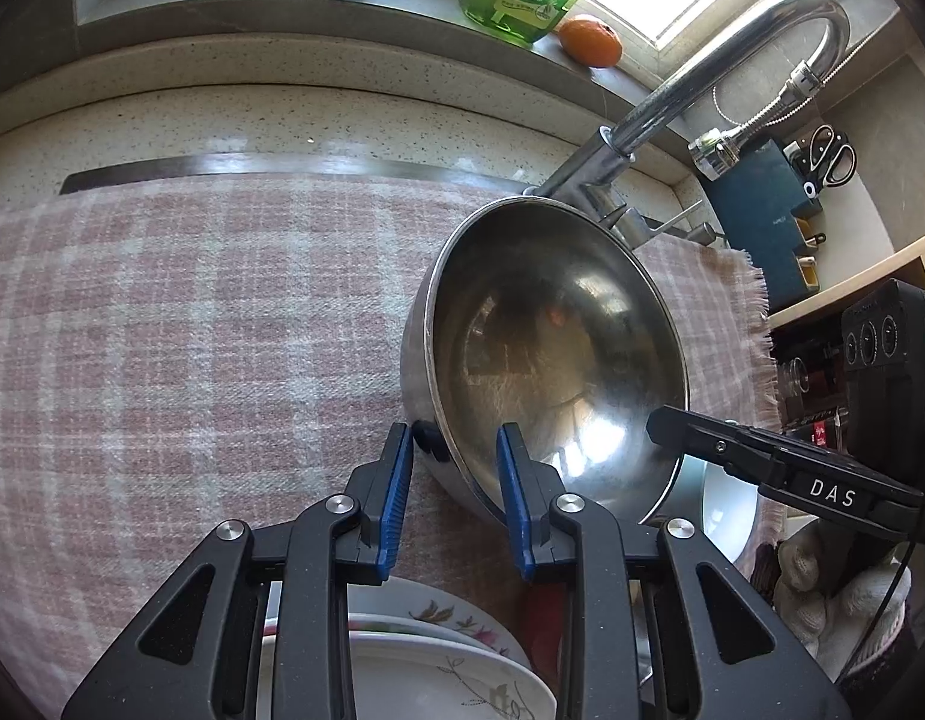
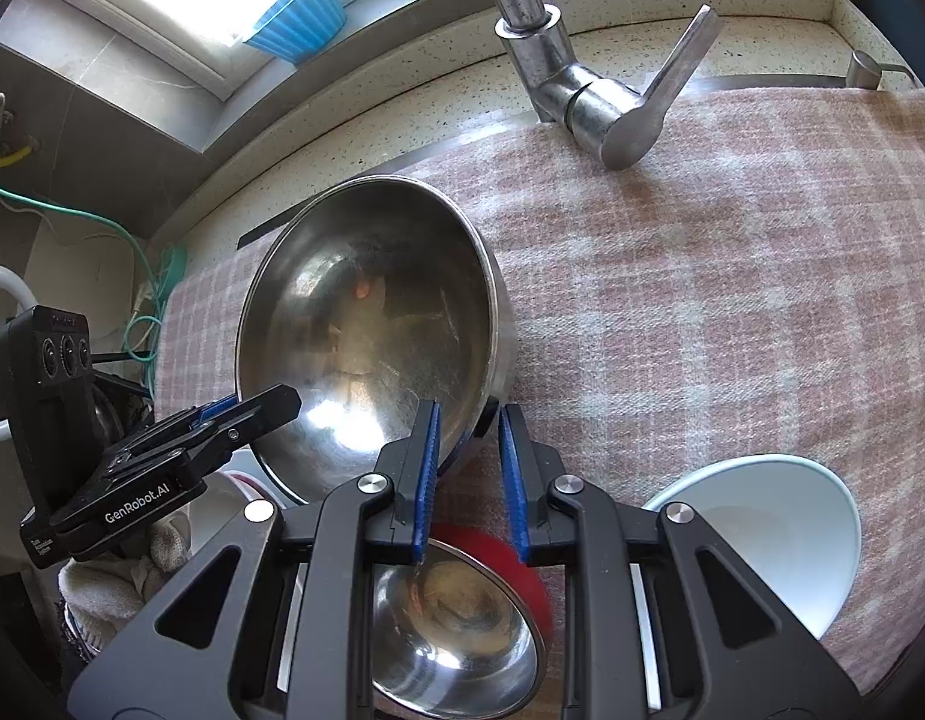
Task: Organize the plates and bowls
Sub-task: 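Release the large bowl and grasp the small red-outside steel bowl's rim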
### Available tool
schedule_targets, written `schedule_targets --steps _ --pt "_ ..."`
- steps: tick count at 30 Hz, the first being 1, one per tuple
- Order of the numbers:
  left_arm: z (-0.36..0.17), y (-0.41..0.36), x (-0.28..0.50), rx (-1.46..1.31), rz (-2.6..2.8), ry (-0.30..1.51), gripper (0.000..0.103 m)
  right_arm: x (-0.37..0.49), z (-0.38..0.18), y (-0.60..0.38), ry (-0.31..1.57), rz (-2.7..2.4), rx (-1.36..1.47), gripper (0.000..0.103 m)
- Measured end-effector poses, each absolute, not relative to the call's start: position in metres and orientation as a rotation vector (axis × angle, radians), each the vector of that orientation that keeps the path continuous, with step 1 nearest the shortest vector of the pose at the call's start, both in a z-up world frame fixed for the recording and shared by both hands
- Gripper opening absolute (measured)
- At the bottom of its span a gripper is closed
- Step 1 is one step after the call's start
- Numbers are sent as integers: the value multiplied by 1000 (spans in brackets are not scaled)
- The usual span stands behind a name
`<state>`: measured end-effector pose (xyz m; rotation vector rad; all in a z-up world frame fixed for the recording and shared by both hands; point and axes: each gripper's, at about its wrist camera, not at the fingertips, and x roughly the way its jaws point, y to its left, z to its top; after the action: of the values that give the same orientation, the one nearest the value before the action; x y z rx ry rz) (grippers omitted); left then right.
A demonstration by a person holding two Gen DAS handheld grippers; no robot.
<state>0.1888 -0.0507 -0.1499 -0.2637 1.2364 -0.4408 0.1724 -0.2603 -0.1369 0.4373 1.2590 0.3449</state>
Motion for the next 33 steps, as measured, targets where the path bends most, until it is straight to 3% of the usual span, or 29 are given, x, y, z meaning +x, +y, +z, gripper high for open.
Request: schedule_targets --steps 8,33 --pt "-144 -45 186 -257 -427 1220 27 168 -130 -268 1233 339 435 28" --pt "-124 -36 146 -288 -475 1189 27 92 -96 -301 1120 383 516 28"
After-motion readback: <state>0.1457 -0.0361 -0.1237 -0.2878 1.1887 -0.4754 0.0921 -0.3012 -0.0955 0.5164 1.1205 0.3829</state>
